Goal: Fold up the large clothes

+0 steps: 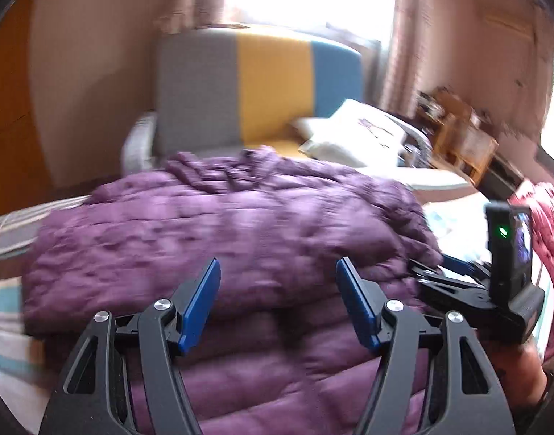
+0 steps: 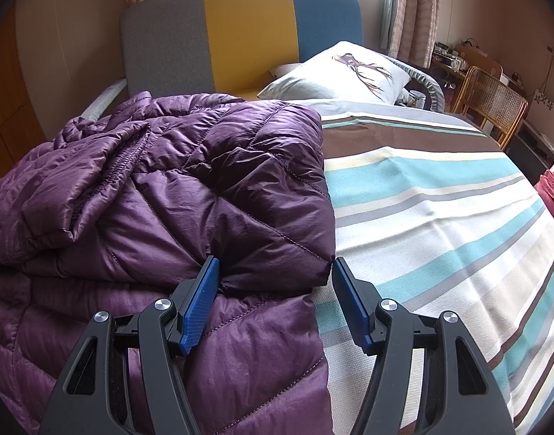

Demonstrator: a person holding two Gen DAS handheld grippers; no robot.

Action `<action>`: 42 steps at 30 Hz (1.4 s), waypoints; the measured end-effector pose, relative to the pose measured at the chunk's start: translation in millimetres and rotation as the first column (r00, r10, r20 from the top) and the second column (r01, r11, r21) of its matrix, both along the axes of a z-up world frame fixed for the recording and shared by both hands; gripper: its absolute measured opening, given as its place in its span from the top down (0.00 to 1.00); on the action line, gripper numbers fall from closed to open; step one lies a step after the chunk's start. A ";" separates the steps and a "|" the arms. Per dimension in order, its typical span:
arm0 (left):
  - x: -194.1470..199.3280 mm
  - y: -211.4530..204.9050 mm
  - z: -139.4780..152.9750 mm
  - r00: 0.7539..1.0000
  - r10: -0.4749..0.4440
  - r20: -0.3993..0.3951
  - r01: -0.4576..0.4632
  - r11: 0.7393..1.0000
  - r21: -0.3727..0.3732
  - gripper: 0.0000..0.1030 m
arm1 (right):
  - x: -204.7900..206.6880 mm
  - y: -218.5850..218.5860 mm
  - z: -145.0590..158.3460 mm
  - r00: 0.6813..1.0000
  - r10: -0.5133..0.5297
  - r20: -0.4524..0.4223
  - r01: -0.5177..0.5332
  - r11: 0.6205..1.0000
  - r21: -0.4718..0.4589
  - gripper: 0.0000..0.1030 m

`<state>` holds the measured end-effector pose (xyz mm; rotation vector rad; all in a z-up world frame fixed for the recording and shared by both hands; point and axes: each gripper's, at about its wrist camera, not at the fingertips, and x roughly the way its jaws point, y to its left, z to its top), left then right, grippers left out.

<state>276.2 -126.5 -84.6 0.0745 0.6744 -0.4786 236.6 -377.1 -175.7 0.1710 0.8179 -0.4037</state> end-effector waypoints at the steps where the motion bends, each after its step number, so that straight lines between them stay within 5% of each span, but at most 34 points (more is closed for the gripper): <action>1: 3.4 12.3 1.7 1.000 0.031 0.003 -0.031 1.000 -0.003 0.36 | -0.2 -0.1 0.8 1.000 0.000 0.001 0.000 1.000 0.000 0.39; 7: 35.5 96.0 4.3 0.965 0.263 -0.019 -0.263 0.965 0.002 0.45 | -13.3 11.6 30.1 0.997 0.031 0.069 -0.028 0.999 -0.033 0.39; 11: 56.2 119.0 -2.0 0.945 0.327 -0.031 -0.326 0.945 0.030 0.50 | -11.9 40.8 66.3 0.978 0.119 0.171 -0.117 0.993 -0.023 0.39; 20: 80.6 92.1 -28.0 0.955 0.292 -0.045 -0.283 0.949 0.140 0.57 | 58.8 118.1 64.5 0.942 0.324 0.086 -0.322 0.946 -0.031 0.39; 32: 103.2 95.8 -68.6 0.945 0.296 -0.140 -0.280 0.952 0.123 0.56 | 86.7 87.1 5.7 0.970 0.240 0.019 -0.241 0.968 0.072 0.37; 42: 90.3 96.1 -55.5 0.943 0.306 -0.130 -0.290 0.948 0.130 0.55 | 77.7 84.2 14.8 0.970 0.240 0.032 -0.242 0.967 0.085 0.37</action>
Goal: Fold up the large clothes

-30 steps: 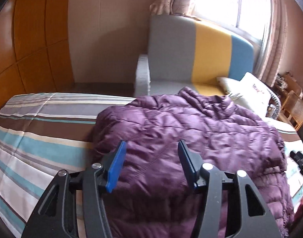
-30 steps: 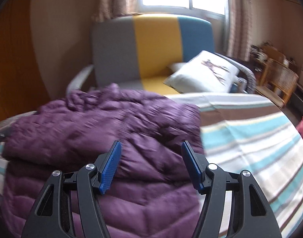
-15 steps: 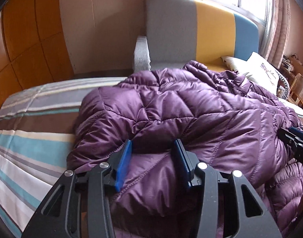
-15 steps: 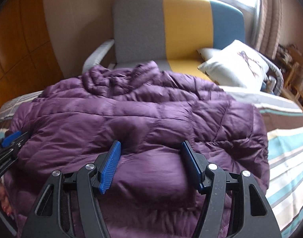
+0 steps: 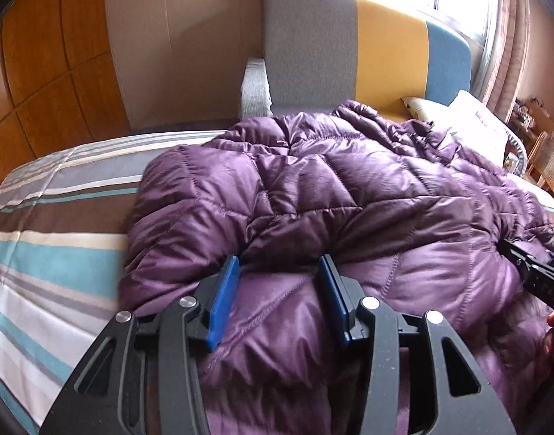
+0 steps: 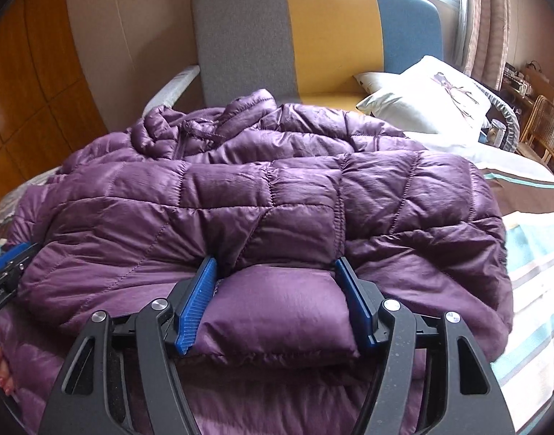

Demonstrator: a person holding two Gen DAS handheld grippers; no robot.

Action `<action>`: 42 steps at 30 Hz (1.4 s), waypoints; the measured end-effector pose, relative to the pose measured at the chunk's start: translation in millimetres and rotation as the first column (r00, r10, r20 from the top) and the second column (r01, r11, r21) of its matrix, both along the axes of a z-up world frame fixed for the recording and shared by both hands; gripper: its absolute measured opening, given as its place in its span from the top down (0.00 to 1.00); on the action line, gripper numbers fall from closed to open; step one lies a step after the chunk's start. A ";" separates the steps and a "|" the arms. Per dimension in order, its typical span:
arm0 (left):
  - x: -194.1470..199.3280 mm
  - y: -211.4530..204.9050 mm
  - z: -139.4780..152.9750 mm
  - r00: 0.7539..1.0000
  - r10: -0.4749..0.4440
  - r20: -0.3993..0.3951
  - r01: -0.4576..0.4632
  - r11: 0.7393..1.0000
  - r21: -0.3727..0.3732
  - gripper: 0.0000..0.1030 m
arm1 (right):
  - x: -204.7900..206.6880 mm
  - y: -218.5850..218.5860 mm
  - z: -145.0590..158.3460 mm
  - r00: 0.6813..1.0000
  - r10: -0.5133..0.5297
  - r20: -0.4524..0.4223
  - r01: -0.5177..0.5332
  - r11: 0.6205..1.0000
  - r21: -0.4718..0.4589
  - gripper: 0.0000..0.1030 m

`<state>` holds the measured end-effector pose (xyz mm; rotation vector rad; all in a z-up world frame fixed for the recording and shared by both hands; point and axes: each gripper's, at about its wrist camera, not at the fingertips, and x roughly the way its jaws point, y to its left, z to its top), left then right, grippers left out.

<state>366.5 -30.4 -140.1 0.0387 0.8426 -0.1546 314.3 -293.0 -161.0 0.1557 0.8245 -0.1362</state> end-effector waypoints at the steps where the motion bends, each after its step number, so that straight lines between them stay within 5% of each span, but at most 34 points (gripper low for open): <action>1: -4.3 2.4 6.1 1.000 0.005 0.005 -0.005 1.000 -0.025 0.51 | -2.3 -1.1 5.2 1.000 0.006 0.013 -0.006 1.000 0.001 0.37; 6: -3.4 -4.9 24.5 0.998 0.007 0.058 -0.005 1.000 -0.031 0.40 | -12.9 2.7 27.9 0.994 0.036 0.108 -0.035 0.999 -0.008 0.37; 12: 22.6 -26.7 5.8 1.000 -0.003 0.012 0.003 0.999 0.045 0.32 | 12.8 8.7 13.6 0.999 0.035 0.036 -0.034 0.999 -0.018 0.37; 23: 36.1 -24.2 -12.5 1.000 -0.005 -0.026 0.006 1.000 0.025 0.25 | 19.0 7.6 -2.6 1.000 0.020 -0.005 -0.020 0.999 -0.024 0.32; 26: 24.0 -18.9 -5.0 1.000 0.014 -0.013 -0.013 0.999 0.031 0.06 | 3.3 -1.3 9.2 1.000 0.010 0.006 -0.011 1.000 0.018 0.32; 28: 12.1 -13.4 -0.4 1.000 0.023 0.000 -0.023 0.999 0.037 0.02 | -9.9 -9.2 15.1 1.000 -0.003 0.003 0.002 0.999 0.032 0.32; 42: -71.5 0.5 6.4 0.997 -0.070 -0.043 0.072 0.997 0.028 0.02 | -81.1 -14.7 22.4 0.999 -0.017 -0.047 0.016 0.999 -0.035 0.32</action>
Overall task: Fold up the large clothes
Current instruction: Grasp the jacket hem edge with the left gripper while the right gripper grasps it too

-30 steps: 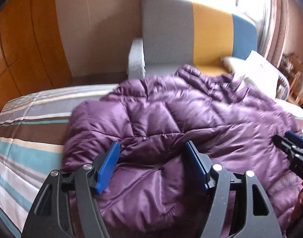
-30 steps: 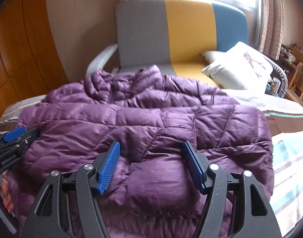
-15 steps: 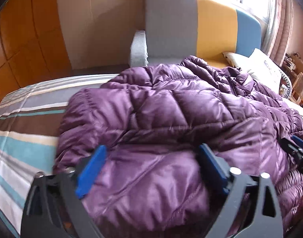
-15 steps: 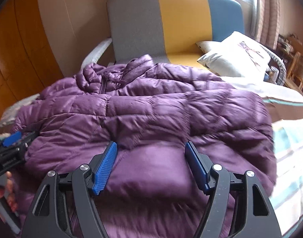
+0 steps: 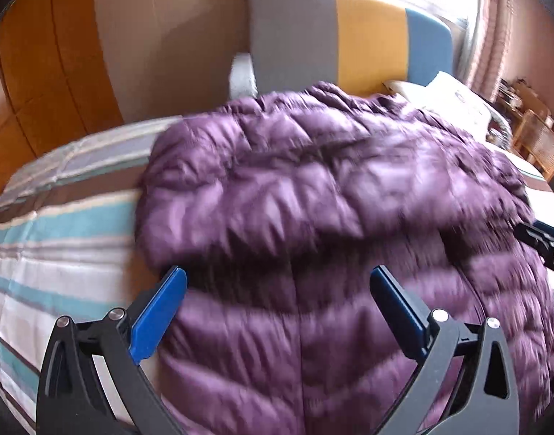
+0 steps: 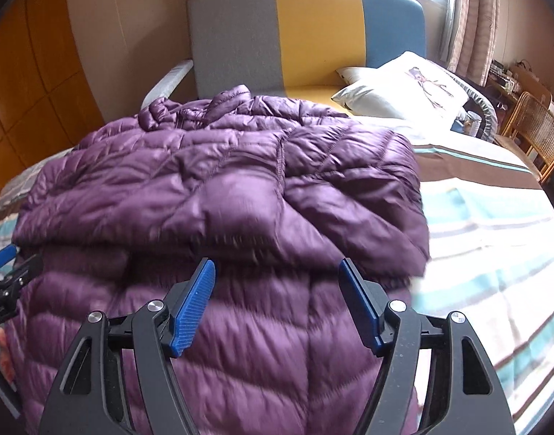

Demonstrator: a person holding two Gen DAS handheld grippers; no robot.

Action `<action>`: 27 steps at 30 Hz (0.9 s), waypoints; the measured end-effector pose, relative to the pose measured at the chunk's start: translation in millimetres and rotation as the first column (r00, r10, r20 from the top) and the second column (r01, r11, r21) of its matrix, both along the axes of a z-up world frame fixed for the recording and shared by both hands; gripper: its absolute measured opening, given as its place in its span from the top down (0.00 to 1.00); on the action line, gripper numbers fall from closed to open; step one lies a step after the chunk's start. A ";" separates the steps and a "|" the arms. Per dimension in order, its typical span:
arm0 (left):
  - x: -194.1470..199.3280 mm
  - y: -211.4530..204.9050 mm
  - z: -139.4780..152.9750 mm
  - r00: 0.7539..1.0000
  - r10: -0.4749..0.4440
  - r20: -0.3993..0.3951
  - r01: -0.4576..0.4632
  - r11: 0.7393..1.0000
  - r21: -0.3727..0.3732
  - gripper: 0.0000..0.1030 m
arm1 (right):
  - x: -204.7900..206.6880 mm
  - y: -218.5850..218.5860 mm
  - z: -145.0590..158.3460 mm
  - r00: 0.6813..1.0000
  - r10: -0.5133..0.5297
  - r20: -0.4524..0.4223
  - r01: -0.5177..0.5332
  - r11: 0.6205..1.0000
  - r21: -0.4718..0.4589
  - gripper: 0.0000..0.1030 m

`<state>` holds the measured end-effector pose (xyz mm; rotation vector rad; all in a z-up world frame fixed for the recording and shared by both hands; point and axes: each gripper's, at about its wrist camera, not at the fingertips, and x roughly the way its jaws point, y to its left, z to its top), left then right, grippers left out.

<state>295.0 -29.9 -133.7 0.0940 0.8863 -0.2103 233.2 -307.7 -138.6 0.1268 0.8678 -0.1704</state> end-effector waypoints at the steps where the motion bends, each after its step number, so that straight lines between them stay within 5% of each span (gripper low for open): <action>1: -5.1 2.7 -2.0 1.000 -0.004 -0.012 0.004 1.000 -0.008 0.02 | -4.0 -1.0 0.5 1.000 0.001 0.000 -0.001 1.000 0.001 0.32; 10: -59.9 26.9 -13.5 1.000 -0.010 -0.023 0.011 1.000 0.017 0.02 | -66.0 -27.2 0.6 1.000 -0.011 -0.013 0.011 0.999 0.037 0.31; 12: -71.8 36.2 -14.1 1.000 -0.007 -0.019 0.007 1.000 0.007 0.02 | -82.4 -35.0 -1.2 1.000 -0.019 -0.009 0.020 0.999 0.049 0.22; 17: -92.4 67.6 -19.1 0.997 0.040 -0.061 -0.044 0.996 -0.073 0.02 | -124.0 -59.5 -0.4 0.999 -0.041 -0.002 0.041 0.995 0.089 0.22; 27: -131.3 104.3 -25.8 0.997 0.024 -0.074 -0.030 0.997 -0.075 0.07 | -186.7 -86.3 -12.5 0.998 -0.057 -0.027 0.060 0.989 0.139 0.22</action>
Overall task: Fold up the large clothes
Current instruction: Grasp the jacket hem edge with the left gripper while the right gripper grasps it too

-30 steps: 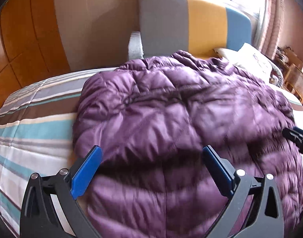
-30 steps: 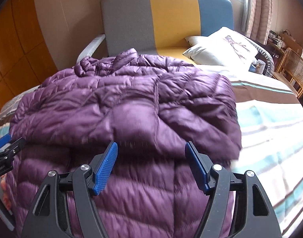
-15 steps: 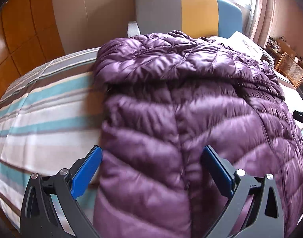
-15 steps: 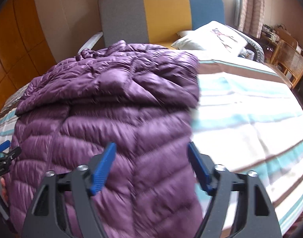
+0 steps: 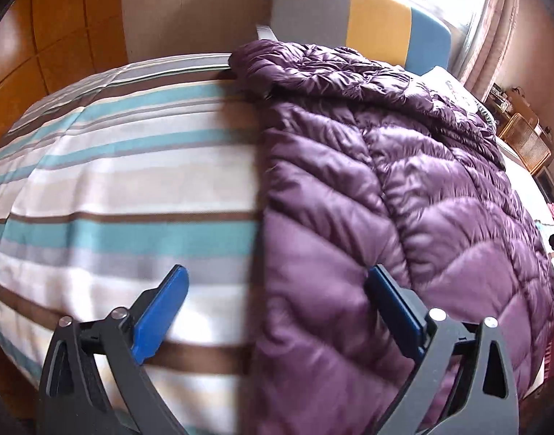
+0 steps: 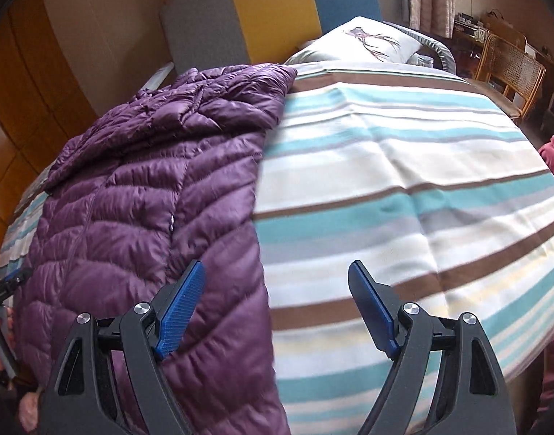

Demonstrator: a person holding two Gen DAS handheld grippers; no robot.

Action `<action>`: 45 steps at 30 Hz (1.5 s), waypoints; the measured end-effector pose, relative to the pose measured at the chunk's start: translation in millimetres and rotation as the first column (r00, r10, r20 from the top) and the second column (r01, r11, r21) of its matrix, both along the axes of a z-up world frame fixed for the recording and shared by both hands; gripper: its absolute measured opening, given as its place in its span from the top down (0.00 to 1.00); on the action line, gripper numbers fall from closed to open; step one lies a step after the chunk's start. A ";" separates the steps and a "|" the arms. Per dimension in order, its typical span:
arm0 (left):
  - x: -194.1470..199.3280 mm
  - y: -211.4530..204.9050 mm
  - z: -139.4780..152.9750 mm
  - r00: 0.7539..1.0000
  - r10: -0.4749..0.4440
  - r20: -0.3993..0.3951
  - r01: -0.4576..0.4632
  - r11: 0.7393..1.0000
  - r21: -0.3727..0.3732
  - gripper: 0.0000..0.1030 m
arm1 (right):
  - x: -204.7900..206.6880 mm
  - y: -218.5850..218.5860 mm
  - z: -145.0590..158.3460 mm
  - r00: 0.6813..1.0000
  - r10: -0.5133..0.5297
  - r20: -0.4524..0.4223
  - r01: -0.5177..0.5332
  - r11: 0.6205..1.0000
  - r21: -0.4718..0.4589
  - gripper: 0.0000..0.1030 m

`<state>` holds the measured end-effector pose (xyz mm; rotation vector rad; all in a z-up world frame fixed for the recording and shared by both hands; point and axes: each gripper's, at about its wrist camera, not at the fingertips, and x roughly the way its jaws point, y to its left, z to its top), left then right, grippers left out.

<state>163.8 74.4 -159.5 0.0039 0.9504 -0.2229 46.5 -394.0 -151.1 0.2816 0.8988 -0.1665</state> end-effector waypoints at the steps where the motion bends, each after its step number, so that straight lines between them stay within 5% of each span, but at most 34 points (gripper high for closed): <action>1: -1.5 1.4 0.4 1.000 -0.004 0.000 0.004 1.000 0.006 0.10 | -4.7 -0.1 -2.3 1.000 0.003 -0.003 -0.003 1.000 0.007 0.22; 13: -53.9 18.3 4.3 0.992 -0.126 0.007 0.126 0.992 -0.017 0.40 | -48.6 30.9 -24.4 0.990 0.139 -0.028 -0.137 0.989 0.050 0.28; 22: -87.4 8.8 2.2 0.972 -0.231 -0.033 0.230 0.973 -0.038 0.51 | -63.4 39.7 -24.0 0.977 0.212 -0.013 -0.211 0.974 0.086 0.56; 24: -89.8 5.7 2.2 0.966 -0.256 -0.044 0.254 0.966 -0.051 0.79 | -64.1 39.4 -24.0 0.973 0.230 0.009 -0.229 0.966 0.122 0.80; 26: -89.8 3.2 2.1 0.955 -0.285 -0.076 0.277 0.956 -0.101 0.90 | -65.5 38.2 -21.7 0.973 0.228 0.031 -0.230 0.961 0.152 0.86; 29: -96.4 -0.8 10.3 0.950 -0.311 -0.039 0.309 0.949 -0.061 0.94 | -70.9 33.4 -12.6 0.970 0.225 0.090 -0.238 0.953 0.185 0.91; 45: -130.9 36.6 97.9 0.936 -0.293 0.197 0.326 0.930 -0.169 0.95 | -111.4 22.0 54.8 0.907 0.251 0.338 -0.329 0.923 0.198 0.93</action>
